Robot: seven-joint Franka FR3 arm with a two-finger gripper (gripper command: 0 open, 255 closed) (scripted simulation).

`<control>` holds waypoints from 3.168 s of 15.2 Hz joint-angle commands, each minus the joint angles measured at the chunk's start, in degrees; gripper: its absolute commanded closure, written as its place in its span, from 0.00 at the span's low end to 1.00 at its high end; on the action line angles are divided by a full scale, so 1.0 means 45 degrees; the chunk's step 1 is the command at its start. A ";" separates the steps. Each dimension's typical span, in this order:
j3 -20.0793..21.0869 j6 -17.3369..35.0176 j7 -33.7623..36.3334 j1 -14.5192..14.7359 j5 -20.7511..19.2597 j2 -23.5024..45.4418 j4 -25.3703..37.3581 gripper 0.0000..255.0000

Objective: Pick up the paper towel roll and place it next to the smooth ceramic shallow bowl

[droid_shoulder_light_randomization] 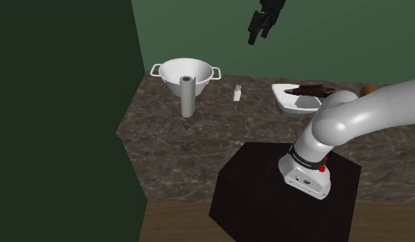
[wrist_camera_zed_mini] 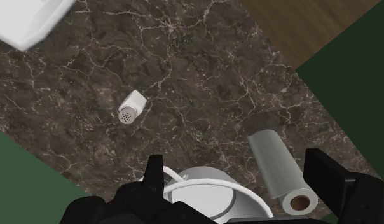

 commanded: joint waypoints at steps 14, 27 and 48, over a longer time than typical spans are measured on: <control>0.0793 0.3501 -0.0423 0.0890 0.0232 0.5279 0.1197 0.00; 0.1643 0.5237 -0.0641 0.1653 -0.0241 1.0952 0.4526 0.00; 0.1603 0.6401 -0.0563 0.1640 -0.0366 1.1499 0.3903 1.00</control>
